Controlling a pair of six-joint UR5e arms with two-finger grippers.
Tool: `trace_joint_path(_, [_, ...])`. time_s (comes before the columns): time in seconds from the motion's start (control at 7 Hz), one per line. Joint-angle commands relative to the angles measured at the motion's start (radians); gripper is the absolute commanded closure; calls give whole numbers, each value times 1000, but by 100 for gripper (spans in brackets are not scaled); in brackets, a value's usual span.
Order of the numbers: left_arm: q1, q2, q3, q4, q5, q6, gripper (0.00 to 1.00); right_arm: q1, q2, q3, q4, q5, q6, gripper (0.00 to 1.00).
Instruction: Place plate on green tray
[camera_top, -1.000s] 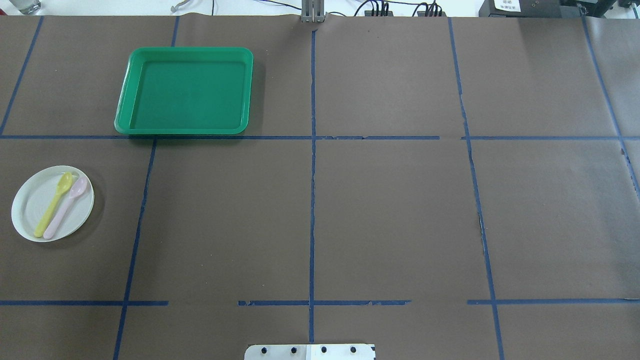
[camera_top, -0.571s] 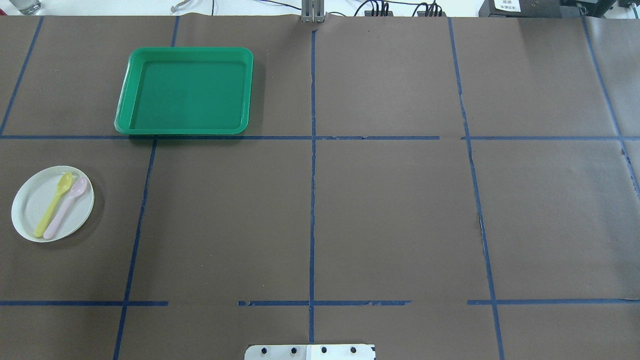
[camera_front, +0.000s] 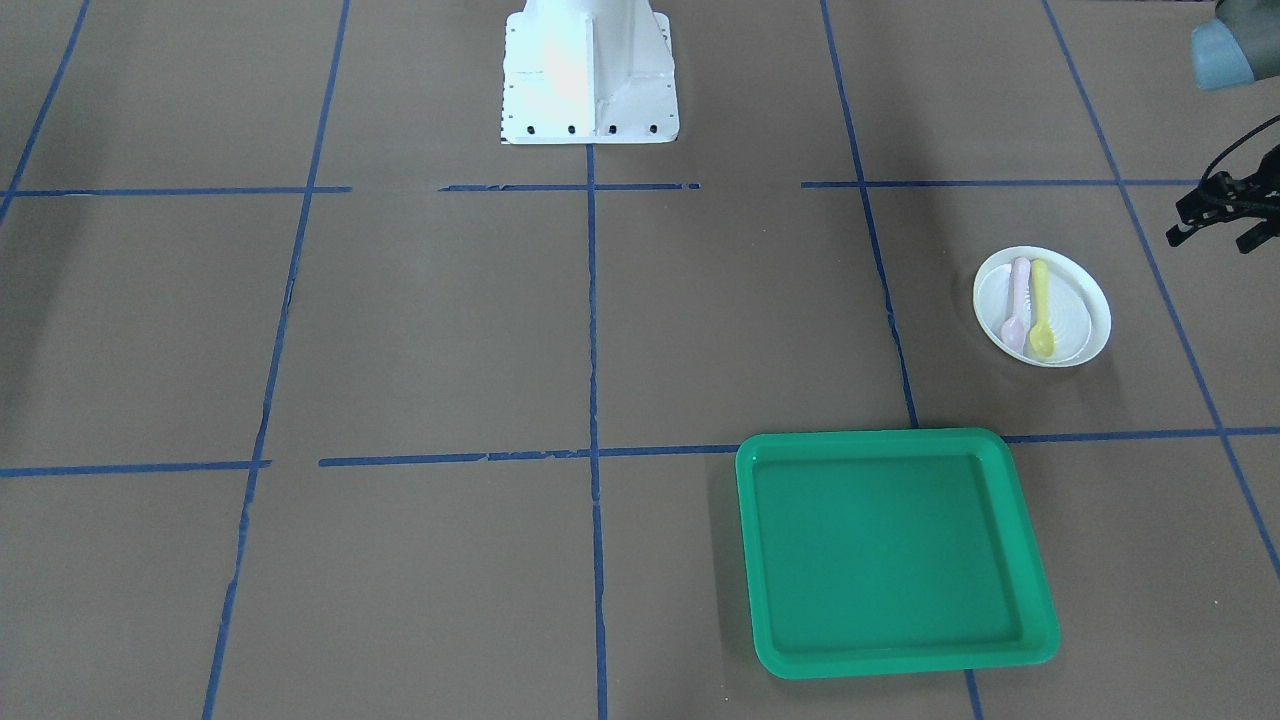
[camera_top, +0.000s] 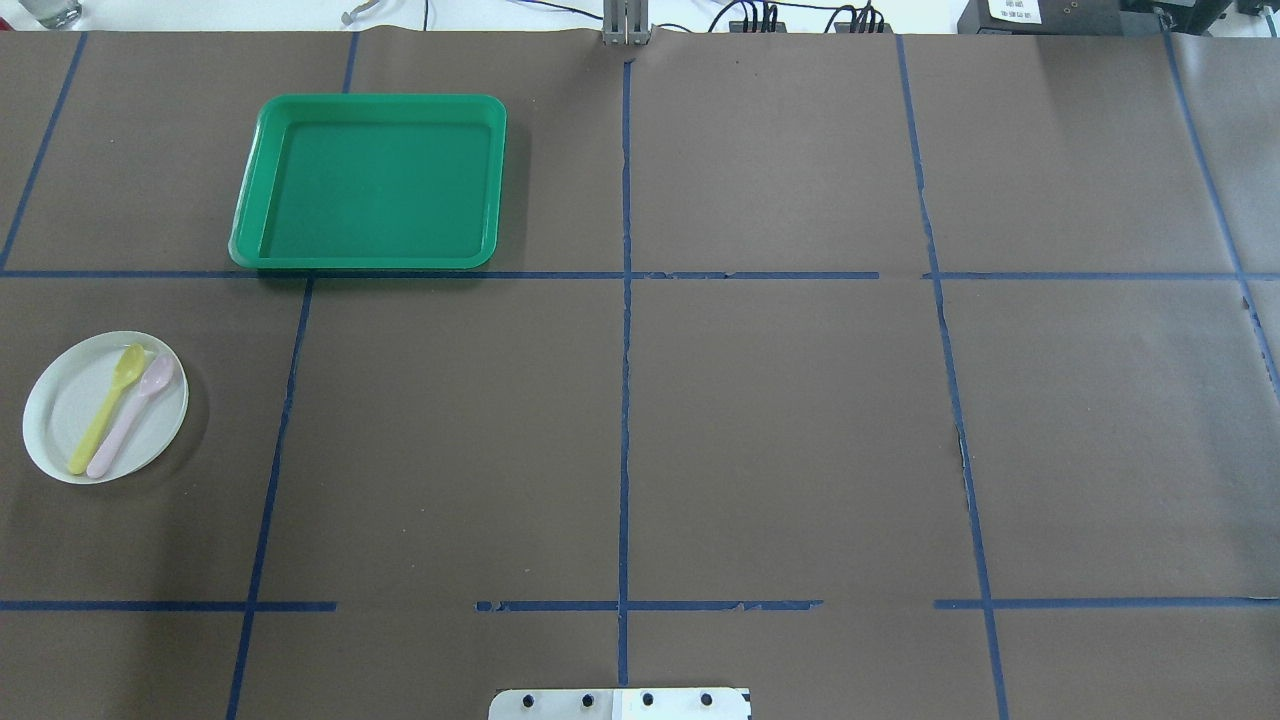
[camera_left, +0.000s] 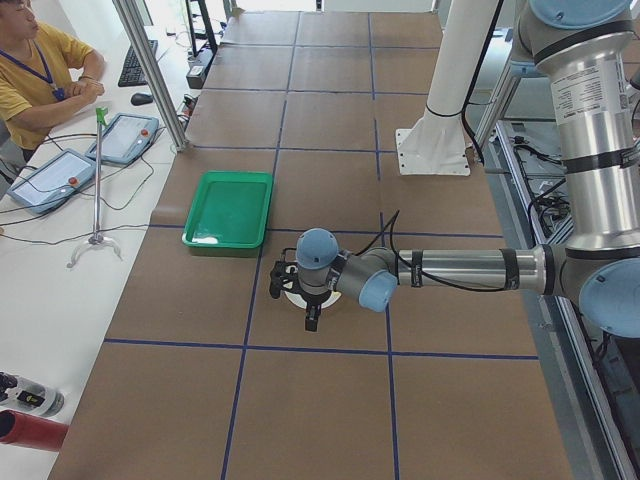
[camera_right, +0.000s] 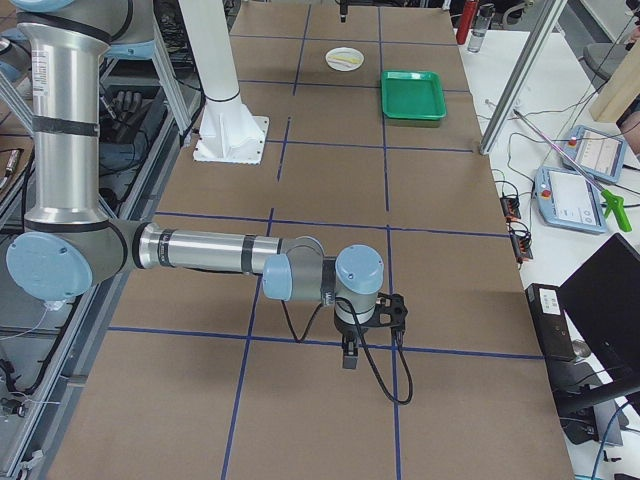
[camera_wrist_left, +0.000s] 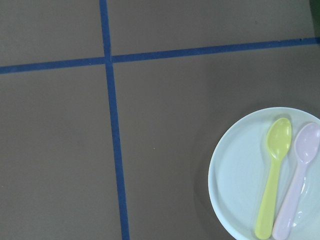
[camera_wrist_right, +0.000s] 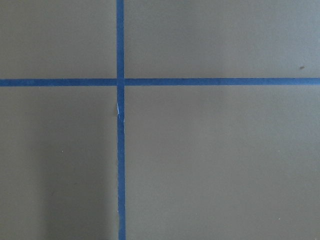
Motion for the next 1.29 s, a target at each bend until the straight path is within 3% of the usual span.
trace_joint_path(0.0, [74,1,127,-236,3,-125,0,0,0,0,0,0,0,0])
trace_joint_path(0.29, [124,-98,201,-253,3,-294,0,0,0,0,0,0,0,0])
trace_joint_path(0.71, [155,-174,291,-254,3,-295,8,0,0,0,0,0,0,0])
trace_joint_path(1.0, [161,-195,327,-255,3,-285,20,0,0,0,0,0,0,0])
trace_joint_path(1.14, [161,-197,324,-255,1,-285,38,0,0,0,0,1,0,0])
